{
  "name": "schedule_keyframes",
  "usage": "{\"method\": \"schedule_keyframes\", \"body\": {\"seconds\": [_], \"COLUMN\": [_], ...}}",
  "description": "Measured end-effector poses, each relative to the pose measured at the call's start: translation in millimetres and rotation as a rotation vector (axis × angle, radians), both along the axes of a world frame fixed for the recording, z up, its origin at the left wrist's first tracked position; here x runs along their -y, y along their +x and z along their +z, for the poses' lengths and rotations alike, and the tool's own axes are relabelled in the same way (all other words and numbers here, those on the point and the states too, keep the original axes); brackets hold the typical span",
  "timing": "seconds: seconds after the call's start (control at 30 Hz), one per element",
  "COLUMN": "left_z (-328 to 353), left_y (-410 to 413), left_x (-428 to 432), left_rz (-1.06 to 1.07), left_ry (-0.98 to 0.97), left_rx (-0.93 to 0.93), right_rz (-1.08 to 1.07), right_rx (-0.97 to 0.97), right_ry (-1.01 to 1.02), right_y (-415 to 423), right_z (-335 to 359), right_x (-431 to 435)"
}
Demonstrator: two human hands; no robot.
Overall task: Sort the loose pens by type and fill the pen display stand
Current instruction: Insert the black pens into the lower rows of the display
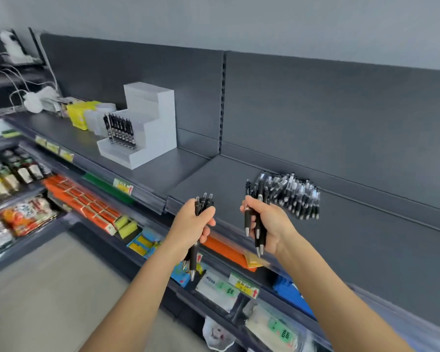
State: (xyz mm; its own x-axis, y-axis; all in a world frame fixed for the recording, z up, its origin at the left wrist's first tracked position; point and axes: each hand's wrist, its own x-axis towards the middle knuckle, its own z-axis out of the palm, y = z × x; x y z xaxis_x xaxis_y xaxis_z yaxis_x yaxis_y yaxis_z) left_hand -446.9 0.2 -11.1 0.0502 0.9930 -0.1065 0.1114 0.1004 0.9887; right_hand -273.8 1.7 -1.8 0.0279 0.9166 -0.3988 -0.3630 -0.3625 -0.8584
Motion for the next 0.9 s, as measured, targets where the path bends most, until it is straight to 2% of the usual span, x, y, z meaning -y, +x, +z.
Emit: {"method": "schedule_keyframes", "body": {"seconds": [0.17,0.47,0.67,0.9], "left_z": [-5.1,4.2,18.3,3.7], "left_y": [-54.4,-140.5,-190.4,-251.8], "left_x": [-33.7,-154.5,-222.9,-291.9], "left_rz": [0.118,0.223,0.240,0.185], "left_ry": [-0.007,0.088,0.168,0.161], "left_rx": [0.036,-0.128,-0.167,-0.181], "right_rz": [-0.001,-0.020,-0.006,-0.126], "right_rx": [-0.032,0.012,0.121,0.264], "right_ry": [0.056,0.152,0.215,0.318], "right_y": [-54.1,-146.3,-198.2,-260.0], "right_z": [6.5,10.5,18.8,17.1], "right_x": [-46.5,-174.5,-241.9,-294.2]}}
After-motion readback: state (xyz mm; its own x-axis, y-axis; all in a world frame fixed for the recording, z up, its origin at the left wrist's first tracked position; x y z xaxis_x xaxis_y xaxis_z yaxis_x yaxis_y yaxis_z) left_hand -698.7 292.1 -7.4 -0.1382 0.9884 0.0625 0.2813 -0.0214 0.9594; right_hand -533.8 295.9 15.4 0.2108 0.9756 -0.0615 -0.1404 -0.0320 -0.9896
